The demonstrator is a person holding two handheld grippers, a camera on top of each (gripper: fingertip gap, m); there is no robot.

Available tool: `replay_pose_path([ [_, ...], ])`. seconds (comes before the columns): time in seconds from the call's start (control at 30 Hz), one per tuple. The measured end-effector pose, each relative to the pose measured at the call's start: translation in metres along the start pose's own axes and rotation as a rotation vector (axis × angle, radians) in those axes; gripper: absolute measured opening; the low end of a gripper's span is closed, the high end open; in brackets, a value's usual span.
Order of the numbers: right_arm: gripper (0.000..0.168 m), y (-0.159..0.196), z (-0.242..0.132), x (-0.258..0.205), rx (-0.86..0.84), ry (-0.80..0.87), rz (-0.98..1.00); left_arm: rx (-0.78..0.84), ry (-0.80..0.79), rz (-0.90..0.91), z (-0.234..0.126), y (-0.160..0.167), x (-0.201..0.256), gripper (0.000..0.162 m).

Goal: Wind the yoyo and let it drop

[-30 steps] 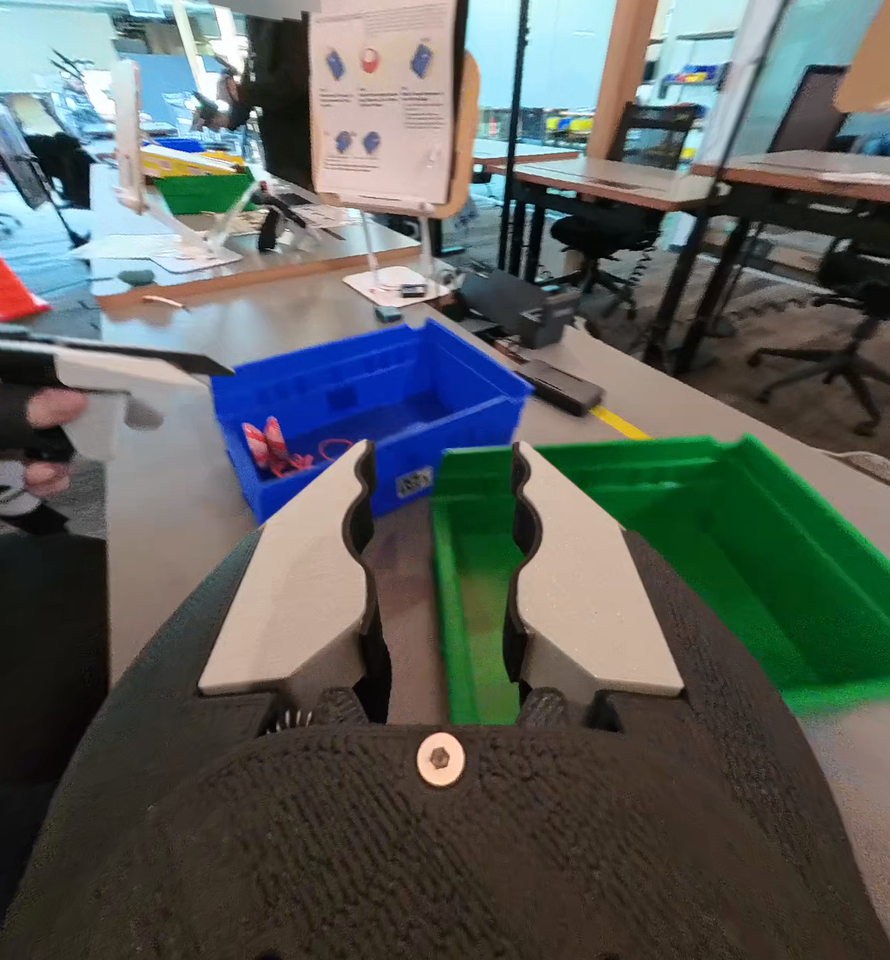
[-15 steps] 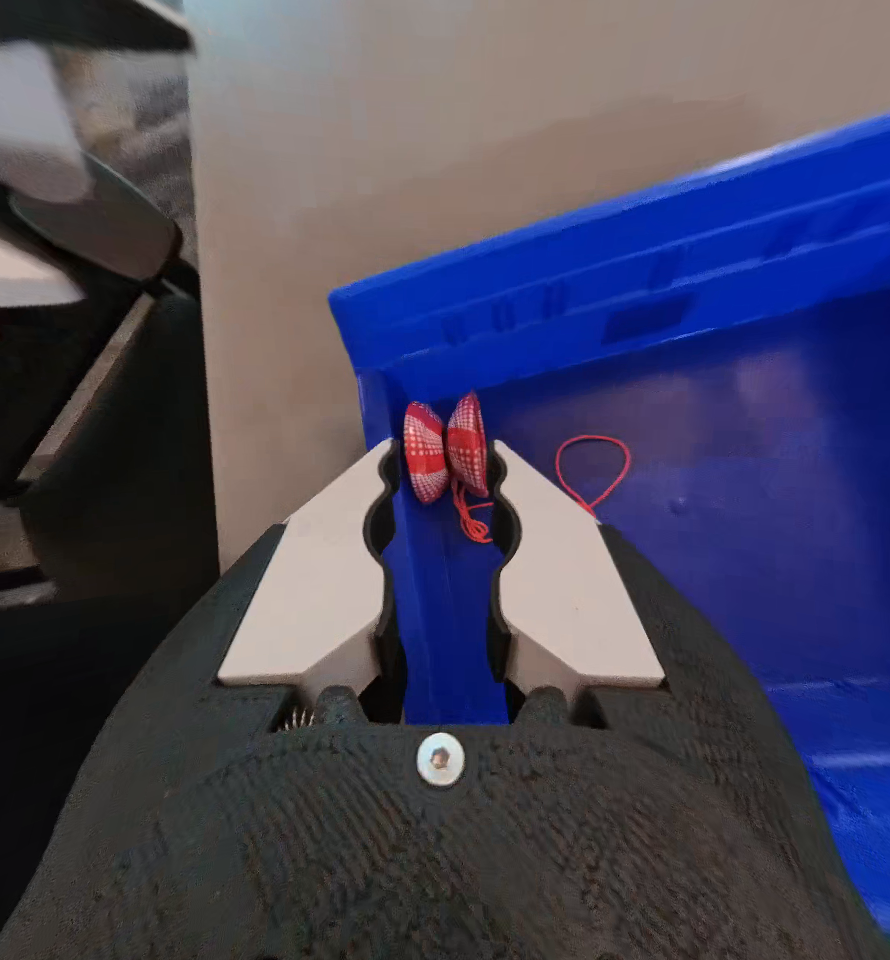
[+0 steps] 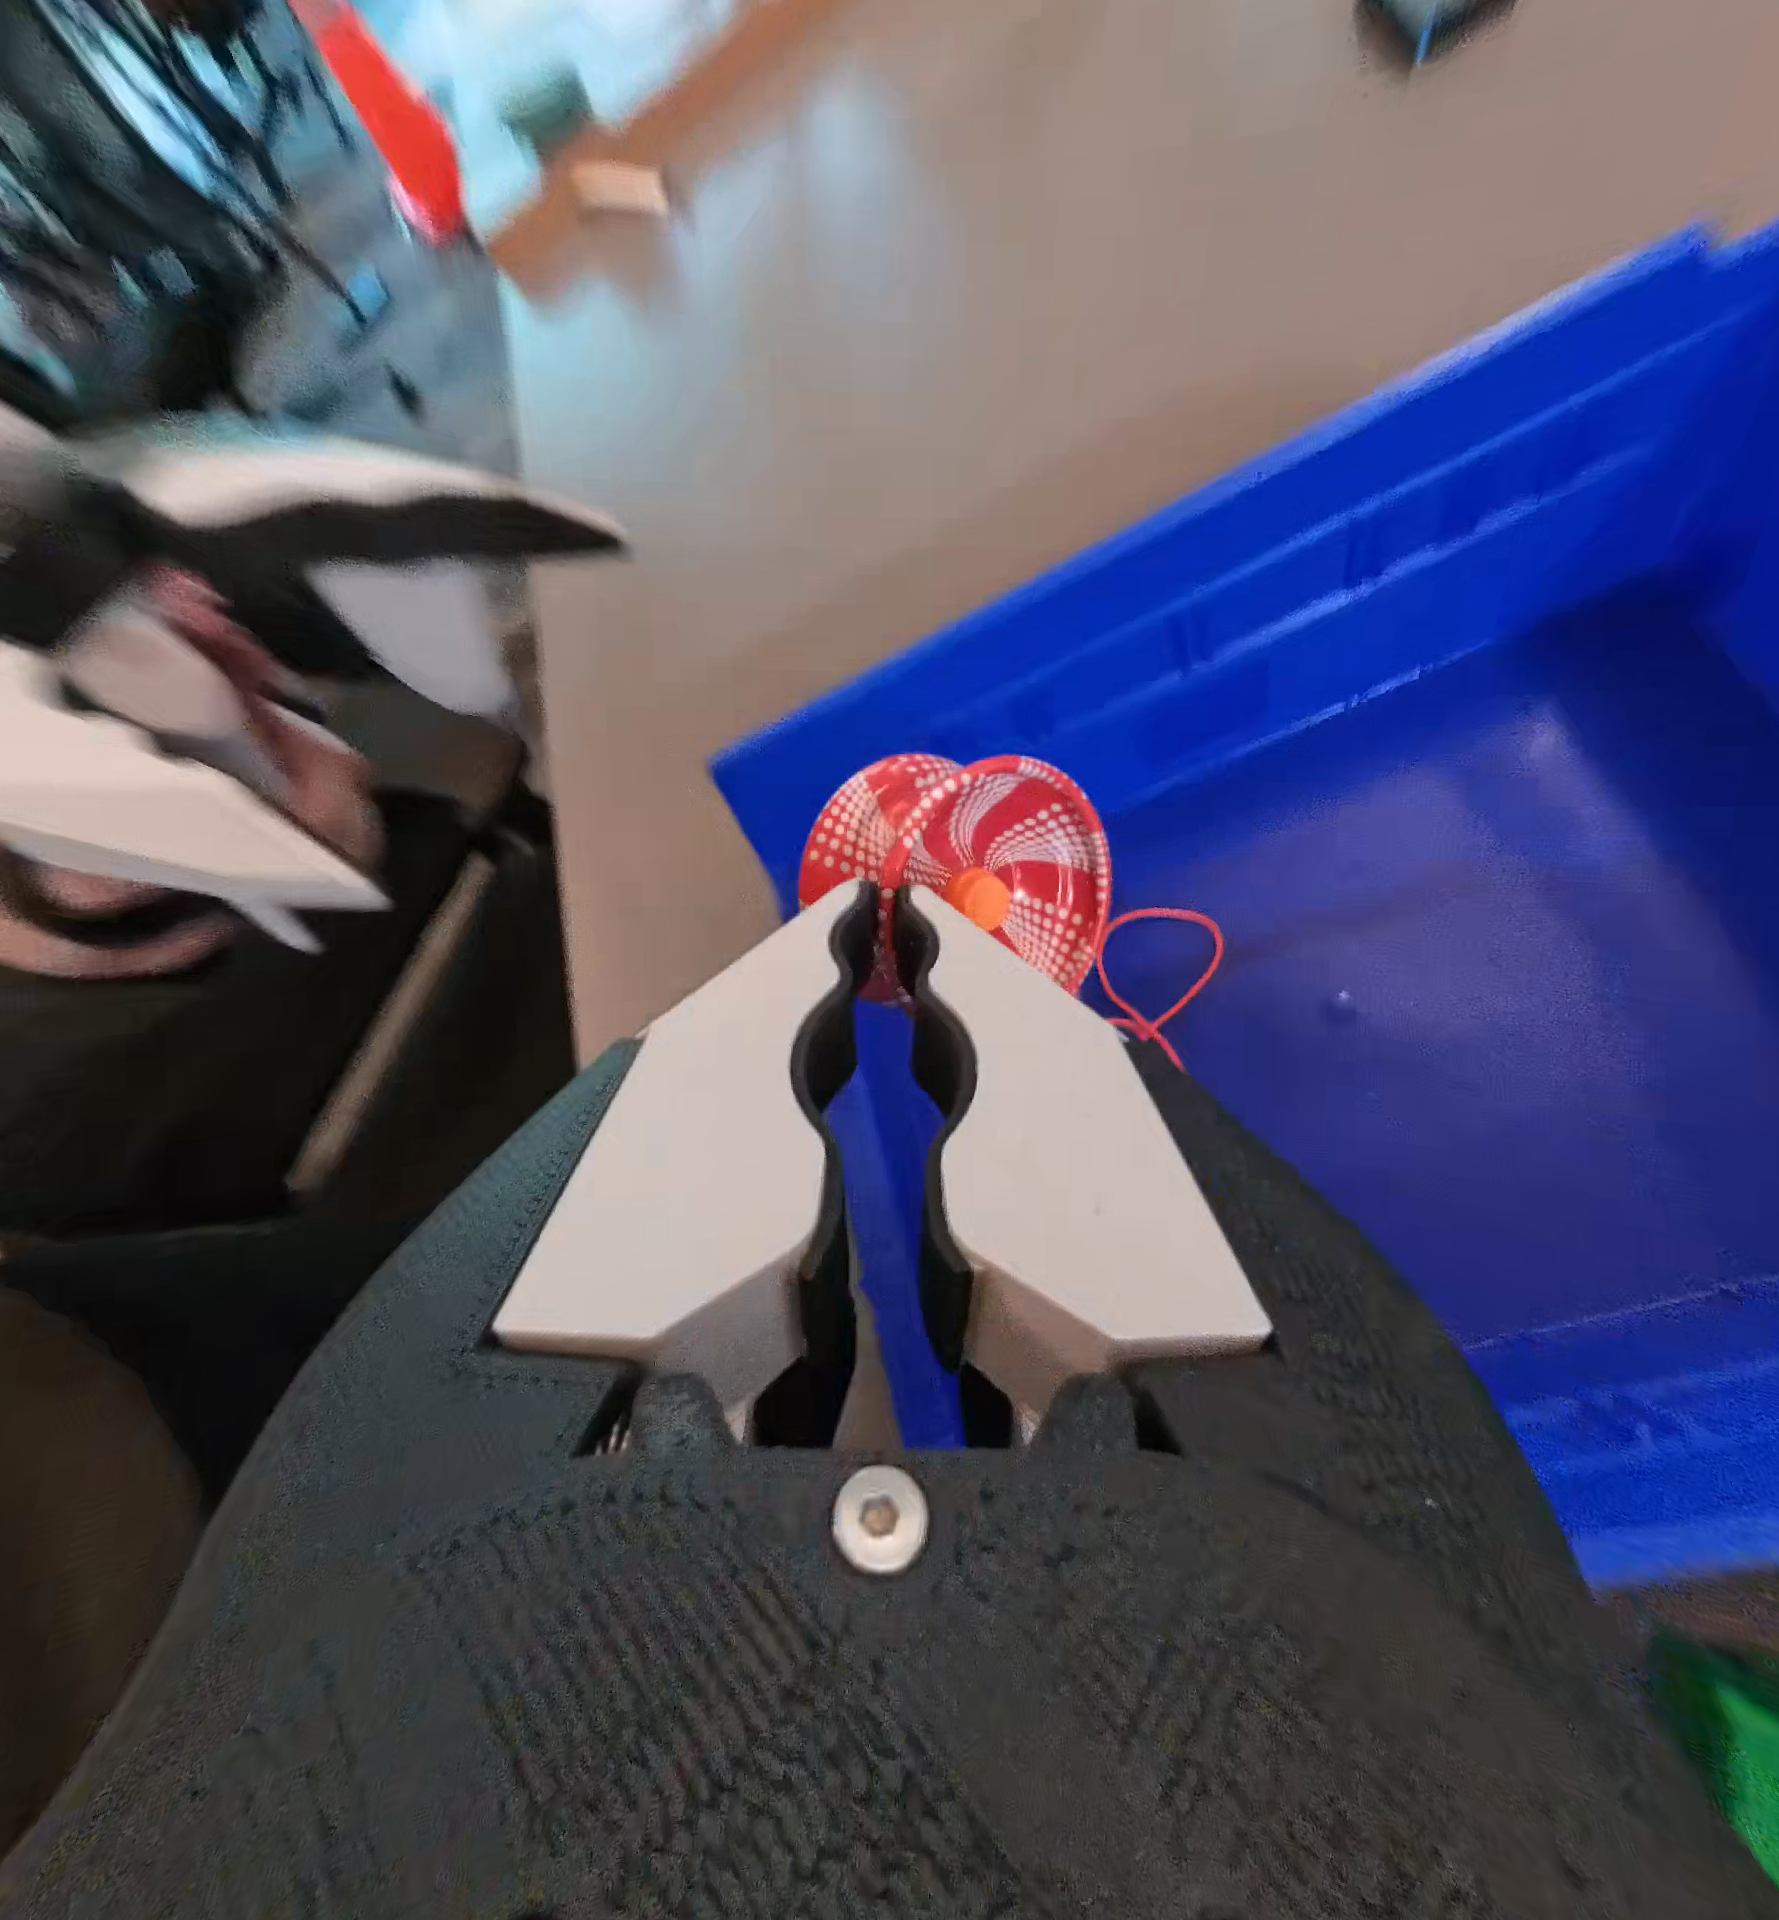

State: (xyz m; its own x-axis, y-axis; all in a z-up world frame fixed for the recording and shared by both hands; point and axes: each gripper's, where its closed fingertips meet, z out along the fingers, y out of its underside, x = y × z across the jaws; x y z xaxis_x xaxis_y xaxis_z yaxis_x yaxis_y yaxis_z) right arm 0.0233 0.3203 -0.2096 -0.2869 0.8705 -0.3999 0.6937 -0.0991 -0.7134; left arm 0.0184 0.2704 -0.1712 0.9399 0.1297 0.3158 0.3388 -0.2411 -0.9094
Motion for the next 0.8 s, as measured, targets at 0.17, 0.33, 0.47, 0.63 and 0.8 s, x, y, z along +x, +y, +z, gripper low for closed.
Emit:
replay_pose_path([
  [0.17,0.001,-0.028,-0.086,-0.048,0.318,-0.092,0.025,-0.007,0.326,0.093,0.043,-0.017,0.078,0.117],
  [0.33,0.001,-0.028,-0.171,-0.072,0.586,-0.052,0.070,0.044,0.665,0.143,0.065,-0.046,0.171,0.113],
  [0.47,0.000,-0.015,-0.242,-0.080,0.780,0.059,0.104,0.053,0.869,0.187,0.075,-0.058,0.233,0.110],
  [0.63,0.000,0.018,-0.336,-0.091,0.994,0.340,0.138,0.004,1.128,0.201,0.082,-0.055,0.312,0.111],
  [0.8,0.001,0.080,-0.454,-0.119,1.251,0.717,0.232,-0.024,1.350,0.221,0.086,-0.052,0.400,0.108],
])
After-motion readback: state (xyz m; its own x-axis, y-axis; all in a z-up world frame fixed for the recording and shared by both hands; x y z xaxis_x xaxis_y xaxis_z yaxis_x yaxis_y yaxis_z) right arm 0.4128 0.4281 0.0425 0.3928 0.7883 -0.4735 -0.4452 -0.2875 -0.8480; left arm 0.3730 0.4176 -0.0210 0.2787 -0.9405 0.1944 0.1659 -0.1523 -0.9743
